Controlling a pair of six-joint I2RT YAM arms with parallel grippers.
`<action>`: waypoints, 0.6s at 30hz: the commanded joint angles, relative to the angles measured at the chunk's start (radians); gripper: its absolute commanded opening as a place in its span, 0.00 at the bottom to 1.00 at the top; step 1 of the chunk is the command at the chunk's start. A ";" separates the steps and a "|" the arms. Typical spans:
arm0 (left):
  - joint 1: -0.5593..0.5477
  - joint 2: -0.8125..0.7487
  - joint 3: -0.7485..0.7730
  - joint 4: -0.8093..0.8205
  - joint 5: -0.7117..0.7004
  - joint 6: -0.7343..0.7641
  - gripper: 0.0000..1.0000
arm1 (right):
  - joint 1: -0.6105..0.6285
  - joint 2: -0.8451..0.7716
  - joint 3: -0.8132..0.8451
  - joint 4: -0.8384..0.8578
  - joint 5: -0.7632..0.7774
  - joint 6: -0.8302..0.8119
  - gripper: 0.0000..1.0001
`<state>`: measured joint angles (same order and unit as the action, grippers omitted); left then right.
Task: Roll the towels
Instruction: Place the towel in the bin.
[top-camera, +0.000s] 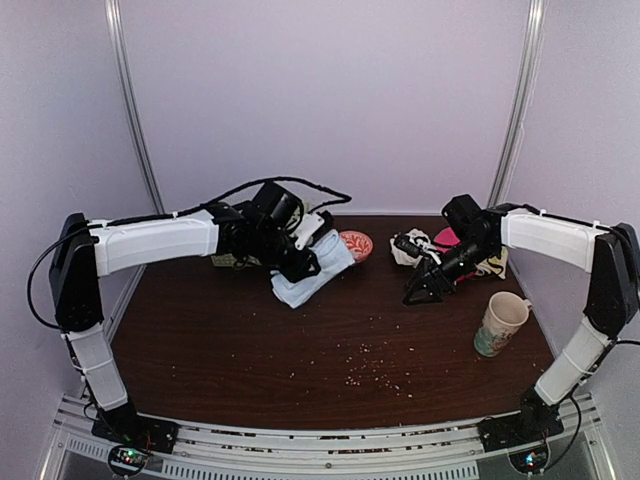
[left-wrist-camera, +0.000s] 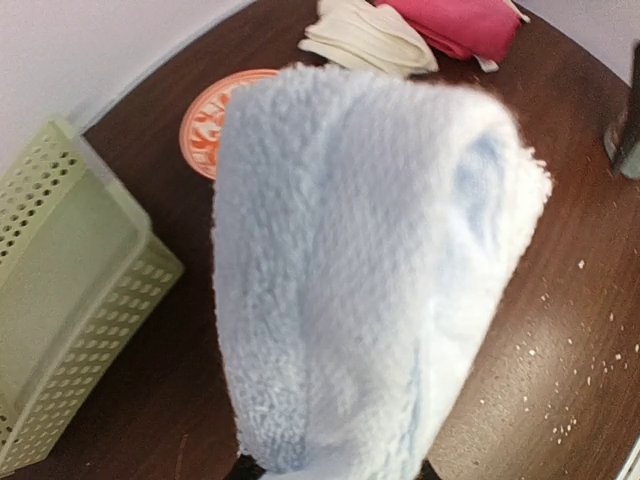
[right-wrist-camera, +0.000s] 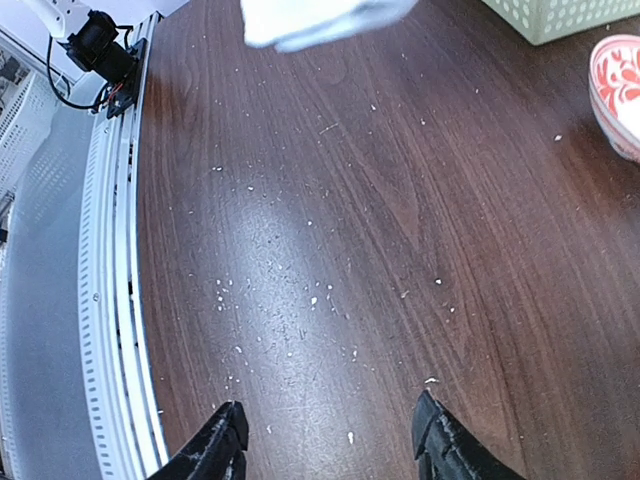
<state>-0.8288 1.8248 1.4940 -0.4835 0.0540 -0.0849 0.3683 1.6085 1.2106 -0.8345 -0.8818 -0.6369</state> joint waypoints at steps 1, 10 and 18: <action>0.062 0.041 0.218 -0.134 -0.098 -0.102 0.03 | -0.006 -0.052 -0.035 0.079 -0.014 -0.045 0.57; 0.218 0.107 0.394 -0.199 -0.200 -0.227 0.00 | -0.008 -0.051 -0.039 0.047 -0.034 -0.083 0.58; 0.363 0.195 0.455 -0.189 -0.254 -0.194 0.00 | -0.008 -0.057 -0.027 0.021 -0.037 -0.103 0.58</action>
<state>-0.5301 1.9736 1.8957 -0.6792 -0.1673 -0.2718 0.3676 1.5764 1.1843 -0.7963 -0.9009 -0.7147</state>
